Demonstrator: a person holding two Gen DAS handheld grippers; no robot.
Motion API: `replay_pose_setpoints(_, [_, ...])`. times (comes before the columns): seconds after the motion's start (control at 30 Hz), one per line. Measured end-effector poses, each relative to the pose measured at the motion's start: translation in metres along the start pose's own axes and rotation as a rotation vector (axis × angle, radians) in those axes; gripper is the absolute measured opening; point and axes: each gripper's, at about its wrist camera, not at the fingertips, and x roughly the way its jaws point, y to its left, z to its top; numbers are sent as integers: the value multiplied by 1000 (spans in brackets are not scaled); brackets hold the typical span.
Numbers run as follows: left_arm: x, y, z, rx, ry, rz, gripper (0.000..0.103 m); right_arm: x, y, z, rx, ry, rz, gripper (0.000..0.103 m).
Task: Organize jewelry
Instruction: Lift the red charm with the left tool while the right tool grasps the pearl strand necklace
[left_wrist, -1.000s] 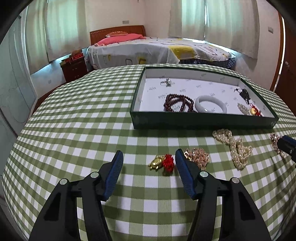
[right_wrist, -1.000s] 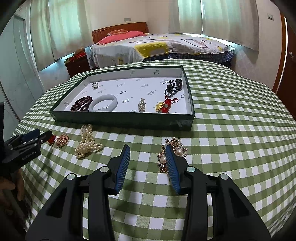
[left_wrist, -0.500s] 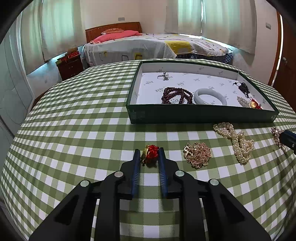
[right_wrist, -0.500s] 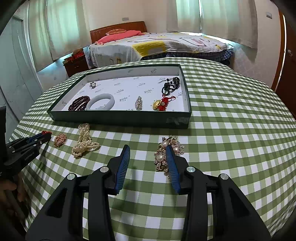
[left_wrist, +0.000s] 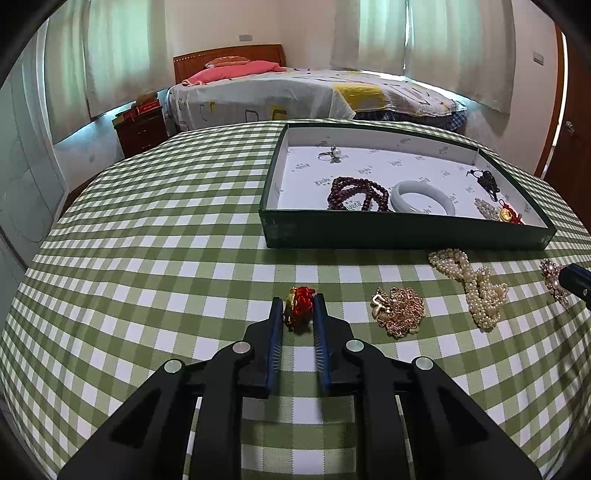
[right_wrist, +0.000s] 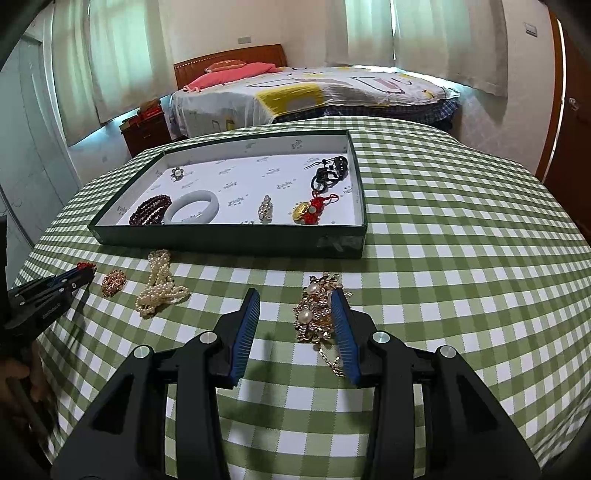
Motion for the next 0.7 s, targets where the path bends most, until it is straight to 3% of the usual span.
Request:
replay_pose_setpoints(0.33, [-1, 8, 2, -17, -8, 20, 17, 3, 0, 3, 4, 1, 3, 39])
replay_pose_setpoints(0.7, [-7, 22, 4, -32, -8, 47, 17, 13, 41, 14, -51, 8, 89, 40])
